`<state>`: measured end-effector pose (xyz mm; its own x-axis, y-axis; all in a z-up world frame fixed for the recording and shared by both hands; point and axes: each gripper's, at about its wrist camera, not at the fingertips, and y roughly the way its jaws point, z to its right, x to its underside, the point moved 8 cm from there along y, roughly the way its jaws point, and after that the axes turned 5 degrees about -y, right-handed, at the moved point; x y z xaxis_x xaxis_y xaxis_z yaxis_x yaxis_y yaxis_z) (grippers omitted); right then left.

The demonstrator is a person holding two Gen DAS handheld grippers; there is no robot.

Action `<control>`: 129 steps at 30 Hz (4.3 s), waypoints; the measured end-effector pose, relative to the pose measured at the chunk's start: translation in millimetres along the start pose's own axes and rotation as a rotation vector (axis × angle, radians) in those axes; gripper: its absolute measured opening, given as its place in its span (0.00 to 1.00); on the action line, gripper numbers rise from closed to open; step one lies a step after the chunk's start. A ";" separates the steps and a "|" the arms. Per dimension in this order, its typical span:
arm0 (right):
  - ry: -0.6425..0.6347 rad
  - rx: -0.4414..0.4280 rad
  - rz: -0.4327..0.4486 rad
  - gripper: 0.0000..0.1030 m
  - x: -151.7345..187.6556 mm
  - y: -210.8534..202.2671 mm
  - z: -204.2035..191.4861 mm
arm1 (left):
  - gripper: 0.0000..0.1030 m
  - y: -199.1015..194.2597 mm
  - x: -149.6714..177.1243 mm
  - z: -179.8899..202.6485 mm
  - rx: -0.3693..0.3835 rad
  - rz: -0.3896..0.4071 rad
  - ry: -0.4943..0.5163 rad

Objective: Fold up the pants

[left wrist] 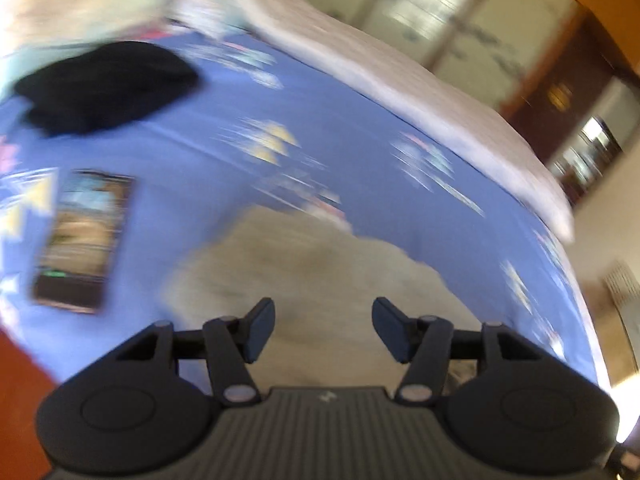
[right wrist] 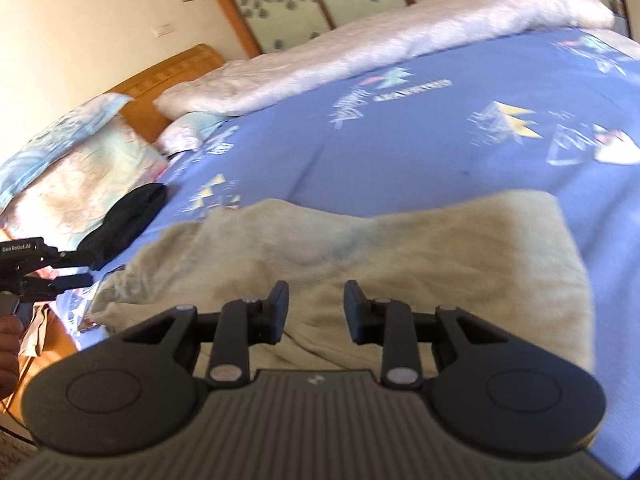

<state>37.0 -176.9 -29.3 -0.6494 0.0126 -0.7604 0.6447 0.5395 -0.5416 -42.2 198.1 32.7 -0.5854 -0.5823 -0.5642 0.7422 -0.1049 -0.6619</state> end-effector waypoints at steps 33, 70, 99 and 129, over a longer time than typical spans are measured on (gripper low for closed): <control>-0.204 0.076 0.085 0.11 -6.4 -17.7 -47.4 | 0.31 128.8 121.6 277.2 0.161 -0.436 0.608; -0.691 -0.272 -0.252 0.49 38.3 116.1 -228.7 | 0.67 110.7 -70.3 -57.8 -0.109 -0.216 0.092; -0.073 0.171 -0.192 0.35 -20.9 155.2 -59.6 | 0.30 151.7 -60.0 -7.5 -0.119 -0.044 0.308; -0.142 -0.301 -0.342 0.14 24.5 81.6 -139.4 | 0.51 43.5 -24.4 -32.3 0.144 -0.124 0.112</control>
<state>17.5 -15.2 -42.2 -0.7290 -0.3122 -0.6091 0.2444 0.7125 -0.6577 -6.1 233.8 1.7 -0.7017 -0.4656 -0.5392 0.6965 -0.2889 -0.6569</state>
